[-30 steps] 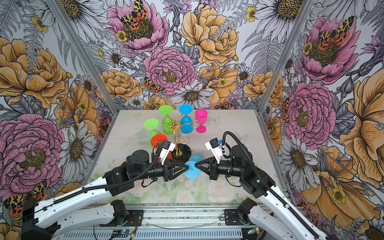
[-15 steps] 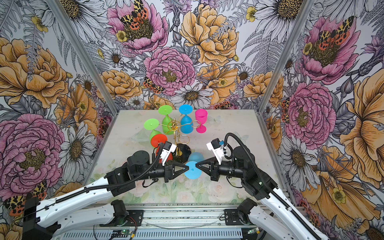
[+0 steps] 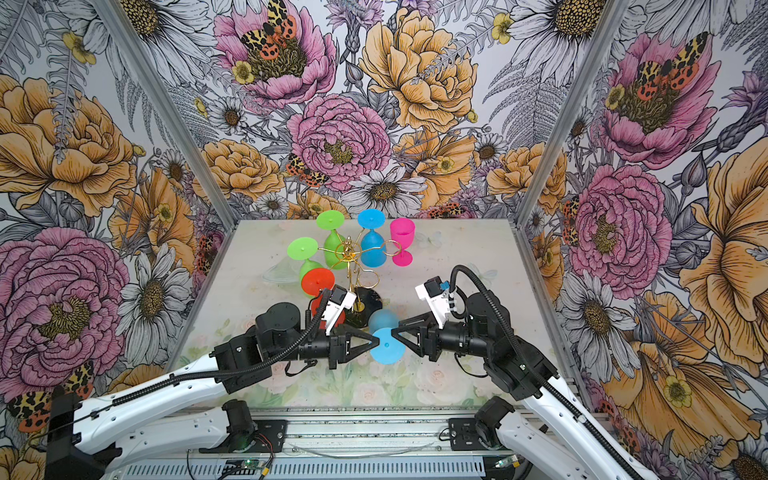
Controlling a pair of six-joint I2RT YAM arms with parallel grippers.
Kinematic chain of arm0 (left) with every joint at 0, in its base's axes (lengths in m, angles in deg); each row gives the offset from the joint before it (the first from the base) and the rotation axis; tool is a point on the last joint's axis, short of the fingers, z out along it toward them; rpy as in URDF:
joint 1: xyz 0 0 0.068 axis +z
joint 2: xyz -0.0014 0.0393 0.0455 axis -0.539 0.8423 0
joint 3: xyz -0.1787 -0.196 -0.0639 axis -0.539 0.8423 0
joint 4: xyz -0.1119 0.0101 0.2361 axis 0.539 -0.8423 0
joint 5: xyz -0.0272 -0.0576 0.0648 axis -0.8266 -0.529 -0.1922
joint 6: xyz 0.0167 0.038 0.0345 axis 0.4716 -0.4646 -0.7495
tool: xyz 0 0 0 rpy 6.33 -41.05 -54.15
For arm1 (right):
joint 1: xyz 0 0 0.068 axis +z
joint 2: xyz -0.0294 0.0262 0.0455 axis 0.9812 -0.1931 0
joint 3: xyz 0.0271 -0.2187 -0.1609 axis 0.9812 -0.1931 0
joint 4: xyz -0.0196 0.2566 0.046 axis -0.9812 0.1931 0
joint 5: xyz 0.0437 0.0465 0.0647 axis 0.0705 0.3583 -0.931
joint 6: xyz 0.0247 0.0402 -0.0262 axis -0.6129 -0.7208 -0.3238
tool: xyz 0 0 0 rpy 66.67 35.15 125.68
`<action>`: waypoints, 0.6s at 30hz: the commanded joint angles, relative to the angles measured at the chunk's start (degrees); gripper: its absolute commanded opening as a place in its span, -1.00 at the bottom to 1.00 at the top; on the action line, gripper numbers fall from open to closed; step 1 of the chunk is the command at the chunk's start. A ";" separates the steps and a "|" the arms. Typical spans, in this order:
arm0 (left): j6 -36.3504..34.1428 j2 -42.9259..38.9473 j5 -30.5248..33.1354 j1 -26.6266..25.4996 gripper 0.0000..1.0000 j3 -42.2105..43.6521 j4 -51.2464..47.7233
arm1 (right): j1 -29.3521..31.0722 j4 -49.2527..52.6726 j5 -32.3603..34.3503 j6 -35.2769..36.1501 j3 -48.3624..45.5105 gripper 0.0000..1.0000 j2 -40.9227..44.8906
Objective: Take the wine glass off the wine glass rack
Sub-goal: 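Pull the blue glass toward the robot with the left gripper while the right gripper withdraws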
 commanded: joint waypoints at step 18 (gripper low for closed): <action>-41.68 0.61 32.96 -22.89 -1.00 -4.14 -17.18 | -12.43 15.81 8.45 -3.40 14.41 0.43 -16.47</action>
